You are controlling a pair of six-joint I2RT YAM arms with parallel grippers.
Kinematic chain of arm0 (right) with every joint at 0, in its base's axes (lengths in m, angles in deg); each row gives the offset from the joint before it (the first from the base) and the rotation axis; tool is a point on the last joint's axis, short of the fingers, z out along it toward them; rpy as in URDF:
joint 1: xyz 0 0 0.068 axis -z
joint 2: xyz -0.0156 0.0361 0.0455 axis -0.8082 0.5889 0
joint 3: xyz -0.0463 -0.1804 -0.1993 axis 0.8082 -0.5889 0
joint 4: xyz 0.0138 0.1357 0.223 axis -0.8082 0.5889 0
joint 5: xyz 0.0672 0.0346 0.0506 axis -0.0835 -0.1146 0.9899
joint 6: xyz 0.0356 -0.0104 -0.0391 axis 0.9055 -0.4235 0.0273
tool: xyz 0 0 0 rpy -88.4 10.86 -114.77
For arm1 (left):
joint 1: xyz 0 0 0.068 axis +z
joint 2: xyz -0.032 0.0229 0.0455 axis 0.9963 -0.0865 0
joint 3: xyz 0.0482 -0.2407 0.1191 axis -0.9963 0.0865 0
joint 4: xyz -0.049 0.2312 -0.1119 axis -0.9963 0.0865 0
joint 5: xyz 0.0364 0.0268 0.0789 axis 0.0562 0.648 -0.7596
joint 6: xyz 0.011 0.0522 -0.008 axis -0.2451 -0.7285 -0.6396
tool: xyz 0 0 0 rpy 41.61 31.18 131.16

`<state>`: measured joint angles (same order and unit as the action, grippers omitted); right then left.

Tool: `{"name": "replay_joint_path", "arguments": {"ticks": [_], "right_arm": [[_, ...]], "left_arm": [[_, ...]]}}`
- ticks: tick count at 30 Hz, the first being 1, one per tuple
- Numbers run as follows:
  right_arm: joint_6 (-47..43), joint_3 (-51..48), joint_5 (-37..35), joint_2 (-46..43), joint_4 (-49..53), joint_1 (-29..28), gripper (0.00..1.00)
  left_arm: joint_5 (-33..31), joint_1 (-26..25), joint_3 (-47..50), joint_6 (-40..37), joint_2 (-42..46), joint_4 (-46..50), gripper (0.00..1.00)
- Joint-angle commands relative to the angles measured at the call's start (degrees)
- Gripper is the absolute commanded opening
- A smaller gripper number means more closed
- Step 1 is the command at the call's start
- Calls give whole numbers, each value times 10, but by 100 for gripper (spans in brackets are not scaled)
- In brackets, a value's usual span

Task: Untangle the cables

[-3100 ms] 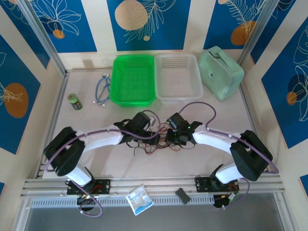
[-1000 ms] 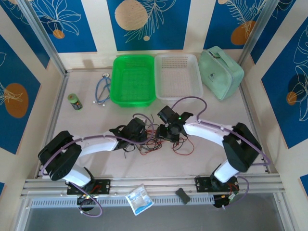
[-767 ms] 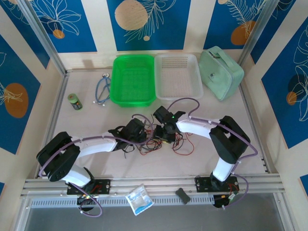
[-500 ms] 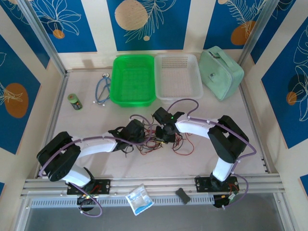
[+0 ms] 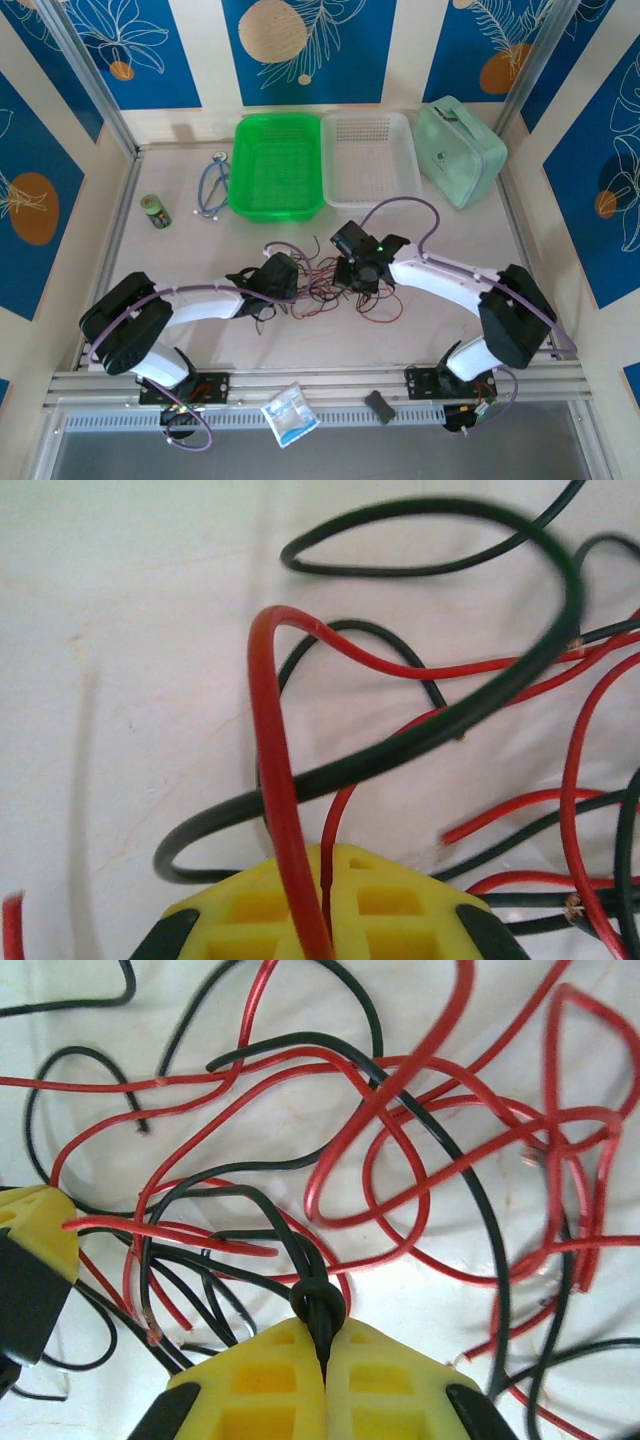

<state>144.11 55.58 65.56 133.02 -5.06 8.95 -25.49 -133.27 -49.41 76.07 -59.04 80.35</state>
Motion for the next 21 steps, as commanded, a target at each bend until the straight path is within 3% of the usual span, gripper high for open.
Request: {"name": "replay_joint_path", "arguments": {"ticks": [1,13,21], "right_arm": [[30,-37,-52,-36,52,2,2],[94,-124,-28,-66,42,-5,26],[94,-121,-20,-82,59,-13,28]], "left_arm": [[-25,10,8,-9,16,26,2],[-23,13,14,-10,26,22,2],[-19,15,15,-11,31,19,2]]}}
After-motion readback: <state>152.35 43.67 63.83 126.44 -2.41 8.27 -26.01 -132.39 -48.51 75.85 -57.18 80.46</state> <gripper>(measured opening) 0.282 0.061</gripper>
